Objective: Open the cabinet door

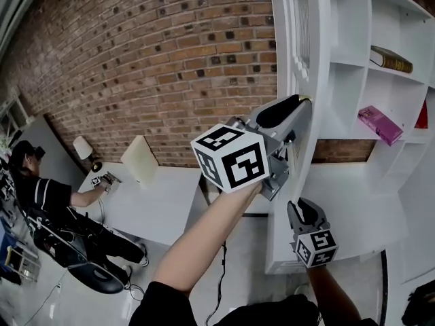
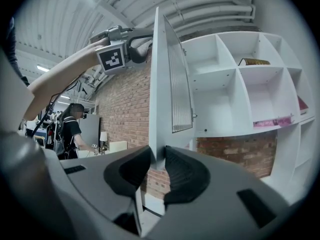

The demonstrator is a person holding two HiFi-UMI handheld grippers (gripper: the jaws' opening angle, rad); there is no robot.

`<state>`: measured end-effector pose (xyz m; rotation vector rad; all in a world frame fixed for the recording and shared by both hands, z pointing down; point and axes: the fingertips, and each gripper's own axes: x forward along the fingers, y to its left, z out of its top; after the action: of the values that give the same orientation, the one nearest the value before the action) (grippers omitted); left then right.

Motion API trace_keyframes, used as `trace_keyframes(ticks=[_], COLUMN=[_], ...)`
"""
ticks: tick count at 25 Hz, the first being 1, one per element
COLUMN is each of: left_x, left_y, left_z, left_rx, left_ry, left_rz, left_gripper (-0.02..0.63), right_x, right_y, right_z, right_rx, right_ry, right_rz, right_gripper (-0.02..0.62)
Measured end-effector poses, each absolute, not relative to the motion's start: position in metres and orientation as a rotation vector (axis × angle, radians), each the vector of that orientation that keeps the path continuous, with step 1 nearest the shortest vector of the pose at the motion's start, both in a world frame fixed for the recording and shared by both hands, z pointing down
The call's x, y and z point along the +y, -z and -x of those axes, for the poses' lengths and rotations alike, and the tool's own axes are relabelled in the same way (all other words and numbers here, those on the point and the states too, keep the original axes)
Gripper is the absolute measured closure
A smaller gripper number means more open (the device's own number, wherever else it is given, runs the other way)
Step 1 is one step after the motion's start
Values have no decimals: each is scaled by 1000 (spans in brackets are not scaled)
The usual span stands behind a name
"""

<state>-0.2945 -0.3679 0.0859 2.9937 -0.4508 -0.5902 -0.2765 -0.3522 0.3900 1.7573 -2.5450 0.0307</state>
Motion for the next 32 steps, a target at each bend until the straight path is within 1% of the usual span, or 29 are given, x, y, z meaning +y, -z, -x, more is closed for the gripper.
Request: trace_keyframes(ticks=[13, 21, 27, 32], left_x=[-365, -341, -321, -306], left_y=[-86, -111, -151, -203], left_z=[302, 320, 348, 365], left_rx=[-542, -595, -760, -854], left_ry=[588, 580, 567, 553], left_rz=[-2997, -2980, -2974, -2890], left_gripper=[505, 505, 505, 505], right_x=[-349, -333, -309, -274], right_y=[-388, -386, -394, -409], right_z=[282, 271, 253, 229], right_rx=[-2537, -2580, -2584, -2574], right_ry=[-51, -75, -158, -255], right_rz=[-1728, -1730, -1728, -1703], right_gripper=[503, 503, 503, 503])
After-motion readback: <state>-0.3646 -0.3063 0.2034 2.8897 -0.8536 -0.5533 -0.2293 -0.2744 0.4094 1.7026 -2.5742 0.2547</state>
